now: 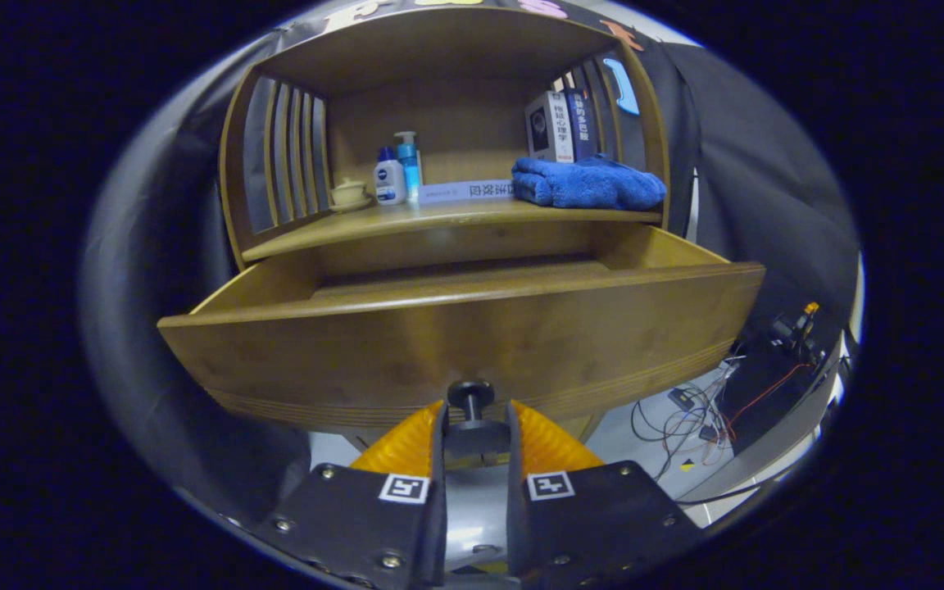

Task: Pull open the drawer, take out the items inside it, and place them on the countertop above the cabinet.

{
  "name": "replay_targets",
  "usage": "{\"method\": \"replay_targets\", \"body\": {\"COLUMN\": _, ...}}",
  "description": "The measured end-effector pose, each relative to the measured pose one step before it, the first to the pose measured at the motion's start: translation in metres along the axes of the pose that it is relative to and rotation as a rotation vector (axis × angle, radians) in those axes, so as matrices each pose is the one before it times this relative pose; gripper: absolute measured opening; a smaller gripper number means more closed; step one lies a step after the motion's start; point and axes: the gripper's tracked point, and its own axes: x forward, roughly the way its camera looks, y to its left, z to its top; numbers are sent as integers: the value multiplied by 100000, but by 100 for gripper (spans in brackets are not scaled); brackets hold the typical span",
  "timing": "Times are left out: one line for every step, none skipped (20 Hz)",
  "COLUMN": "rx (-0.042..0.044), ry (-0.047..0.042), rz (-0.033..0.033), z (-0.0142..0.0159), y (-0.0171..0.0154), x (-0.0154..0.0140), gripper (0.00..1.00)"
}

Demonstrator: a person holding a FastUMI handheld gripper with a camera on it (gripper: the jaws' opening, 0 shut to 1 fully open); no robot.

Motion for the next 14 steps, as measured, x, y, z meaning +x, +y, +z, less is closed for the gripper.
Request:
{"method": "replay_targets", "body": {"rx": 478, "ry": -43, "rz": -496, "z": -299, "y": 129, "x": -189, "gripper": 30}}
{"method": "replay_targets", "body": {"rx": 625, "ry": -149, "rz": -623, "z": -19, "y": 43, "x": -187, "gripper": 29}}
{"method": "replay_targets", "body": {"rx": -84, "ry": 828, "rz": -812, "z": -94, "y": -53, "x": -73, "gripper": 30}}
{"method": "replay_targets", "body": {"rx": 656, "ry": 243, "rz": -186, "z": -178, "y": -34, "x": -260, "gripper": 30}}
{"method": "replay_targets", "body": {"rx": 1029, "ry": -401, "rz": 615, "z": 52, "y": 55, "x": -95, "gripper": 30}}
{"method": "replay_targets", "body": {"rx": 672, "ry": -1006, "rz": 813, "z": 66, "y": 36, "x": 26, "gripper": 30}}
{"method": "replay_targets", "body": {"rx": 382, "ry": -652, "rz": 1209, "z": 66, "y": 5, "x": -9, "gripper": 30}}
{"method": "replay_targets", "body": {"rx": -247, "ry": -1186, "rz": 795, "z": 19, "y": 27, "x": -35, "gripper": 29}}
{"method": "replay_targets", "body": {"rx": 41, "ry": -904, "rz": 312, "z": 29, "y": -100, "x": 74, "gripper": 29}}
{"method": "replay_targets", "body": {"rx": 502, "ry": -1012, "rz": 193, "z": -26, "y": -27, "x": -96, "gripper": 30}}
{"method": "replay_targets", "body": {"rx": 751, "ry": -636, "rz": 179, "z": -100, "y": 39, "x": -349, "gripper": 32}}
{"method": "replay_targets", "body": {"rx": 714, "ry": -908, "rz": 24, "z": 76, "y": -93, "x": 384, "gripper": 35}}
{"method": "replay_targets", "body": {"rx": 746, "ry": -1208, "rz": -59, "z": 24, "y": 24, "x": 47, "gripper": 37}}
{"method": "replay_targets", "body": {"rx": 1001, "ry": -1157, "rz": -91, "z": 45, "y": -3, "x": -17, "gripper": 39}}
